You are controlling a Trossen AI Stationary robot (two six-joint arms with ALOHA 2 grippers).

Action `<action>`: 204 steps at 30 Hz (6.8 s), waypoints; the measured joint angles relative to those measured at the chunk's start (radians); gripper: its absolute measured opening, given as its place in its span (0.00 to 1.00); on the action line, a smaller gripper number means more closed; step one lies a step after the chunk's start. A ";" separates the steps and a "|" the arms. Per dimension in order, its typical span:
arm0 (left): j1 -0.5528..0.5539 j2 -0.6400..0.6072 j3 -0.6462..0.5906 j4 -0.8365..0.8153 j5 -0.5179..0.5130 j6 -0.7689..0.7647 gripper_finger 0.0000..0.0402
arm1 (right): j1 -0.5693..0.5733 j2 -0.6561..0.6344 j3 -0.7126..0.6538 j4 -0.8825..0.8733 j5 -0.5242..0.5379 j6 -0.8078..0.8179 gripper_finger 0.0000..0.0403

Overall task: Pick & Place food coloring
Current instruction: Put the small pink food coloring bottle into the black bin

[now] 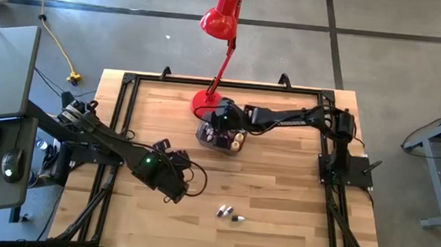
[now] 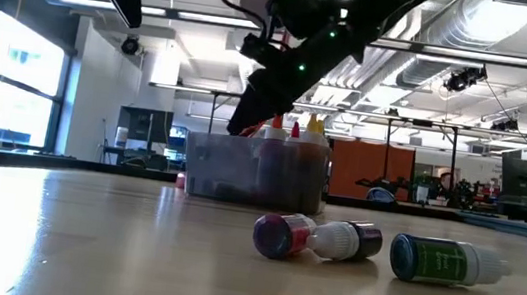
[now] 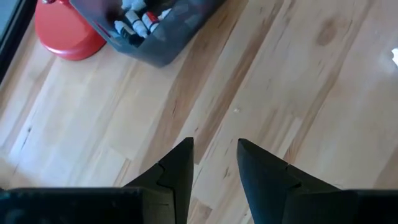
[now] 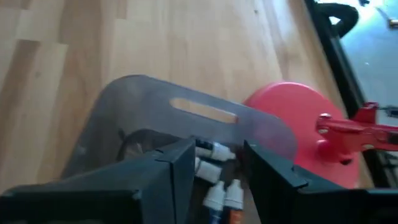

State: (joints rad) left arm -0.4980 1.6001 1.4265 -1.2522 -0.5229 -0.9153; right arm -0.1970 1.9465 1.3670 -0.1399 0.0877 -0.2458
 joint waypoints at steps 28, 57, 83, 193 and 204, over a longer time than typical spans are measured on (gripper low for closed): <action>-0.021 0.302 0.000 0.710 0.357 0.257 0.30 | 0.520 -0.351 -0.019 -0.769 0.302 0.513 0.35; -0.018 0.474 -0.002 0.879 0.358 0.279 0.30 | 0.918 -0.108 -0.694 0.710 0.384 0.579 0.35; 0.051 0.483 0.001 0.884 0.482 0.196 0.49 | 0.917 -0.110 -0.682 0.652 0.439 0.479 0.35; 0.123 0.591 0.217 0.652 0.307 1.597 0.49 | 0.917 -0.110 -0.682 0.599 0.343 0.533 0.35; 0.182 0.594 0.250 0.558 0.430 1.625 0.43 | 0.917 -0.109 -0.682 0.599 0.343 0.533 0.35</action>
State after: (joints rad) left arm -0.3162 2.1945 1.6766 -0.6942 -0.0933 0.7099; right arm 0.7200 1.8370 0.6853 0.4595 0.4309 0.2874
